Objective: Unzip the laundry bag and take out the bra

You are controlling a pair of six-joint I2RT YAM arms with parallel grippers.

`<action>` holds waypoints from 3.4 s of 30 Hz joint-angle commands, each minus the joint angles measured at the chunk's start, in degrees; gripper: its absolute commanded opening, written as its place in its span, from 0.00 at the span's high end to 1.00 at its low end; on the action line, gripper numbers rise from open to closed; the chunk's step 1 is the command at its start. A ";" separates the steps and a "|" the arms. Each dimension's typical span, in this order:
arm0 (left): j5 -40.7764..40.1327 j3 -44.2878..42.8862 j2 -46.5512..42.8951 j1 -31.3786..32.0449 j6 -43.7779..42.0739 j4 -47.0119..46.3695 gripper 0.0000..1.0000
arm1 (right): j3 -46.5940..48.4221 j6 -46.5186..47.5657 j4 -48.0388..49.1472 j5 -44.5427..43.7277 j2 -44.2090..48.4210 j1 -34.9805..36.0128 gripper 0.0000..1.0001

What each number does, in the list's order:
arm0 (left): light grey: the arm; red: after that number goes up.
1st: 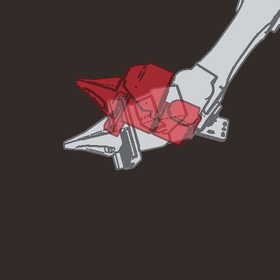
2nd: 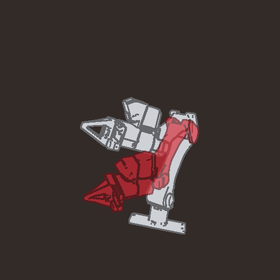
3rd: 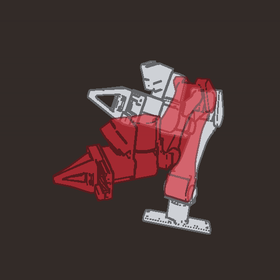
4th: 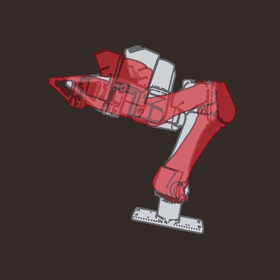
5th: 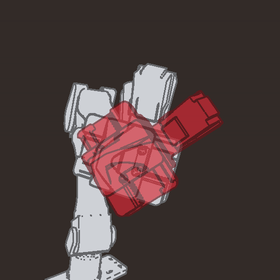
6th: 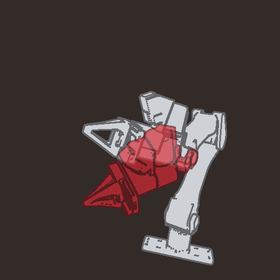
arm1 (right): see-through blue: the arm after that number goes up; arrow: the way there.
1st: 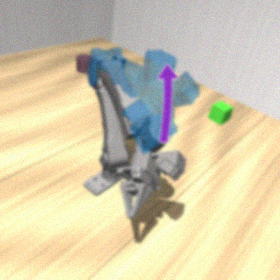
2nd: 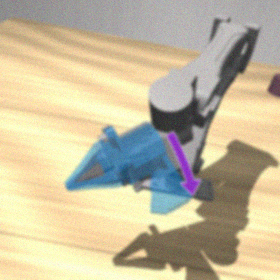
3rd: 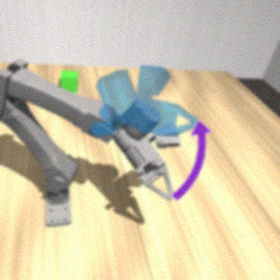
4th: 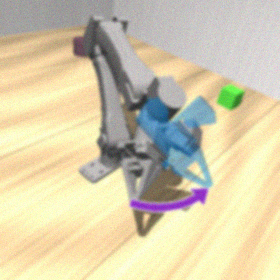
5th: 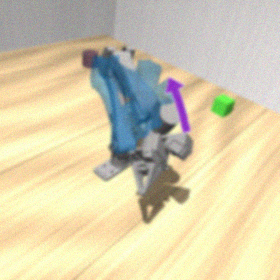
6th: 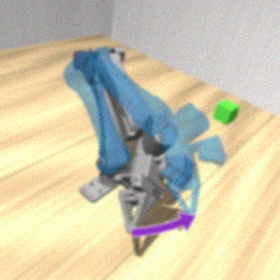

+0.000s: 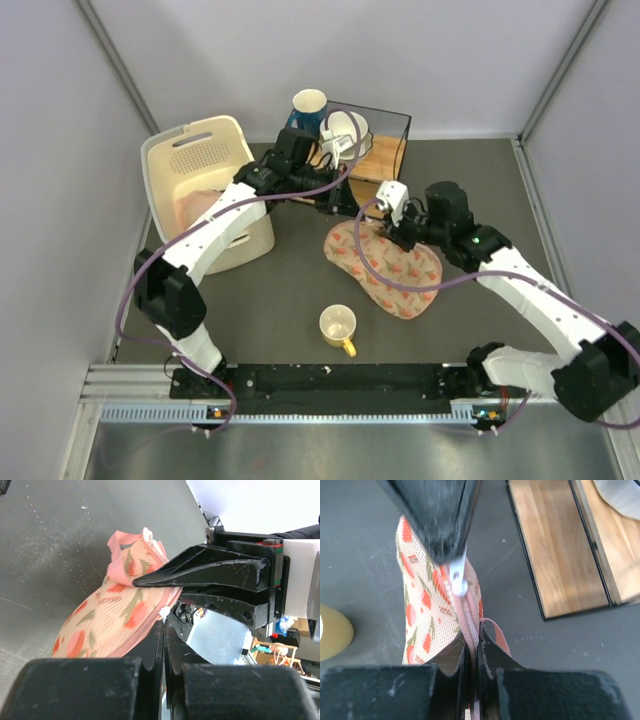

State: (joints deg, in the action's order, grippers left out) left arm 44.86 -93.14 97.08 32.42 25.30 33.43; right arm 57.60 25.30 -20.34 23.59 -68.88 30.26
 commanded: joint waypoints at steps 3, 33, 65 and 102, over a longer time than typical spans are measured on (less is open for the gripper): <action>-1.44 -0.82 -2.07 -2.45 -0.96 -0.47 1.00 | -10.74 -5.43 8.02 -11.27 18.91 -0.03 1.00; -6.69 10.00 -3.64 -4.12 3.97 -6.01 0.21 | -12.26 -27.64 2.15 -29.05 25.57 -0.03 1.00; -5.84 9.82 -6.64 -3.60 2.39 -2.84 0.06 | -20.69 -57.73 -8.85 -19.12 11.84 -18.75 0.27; -5.92 10.26 -6.73 -3.16 2.03 -2.76 0.09 | -18.93 -50.61 -4.79 -25.08 9.27 -18.92 1.00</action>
State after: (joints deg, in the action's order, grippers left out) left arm 38.09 -82.41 92.38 28.99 28.32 31.53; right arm 35.48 -25.71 -26.37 -0.54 -63.90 11.70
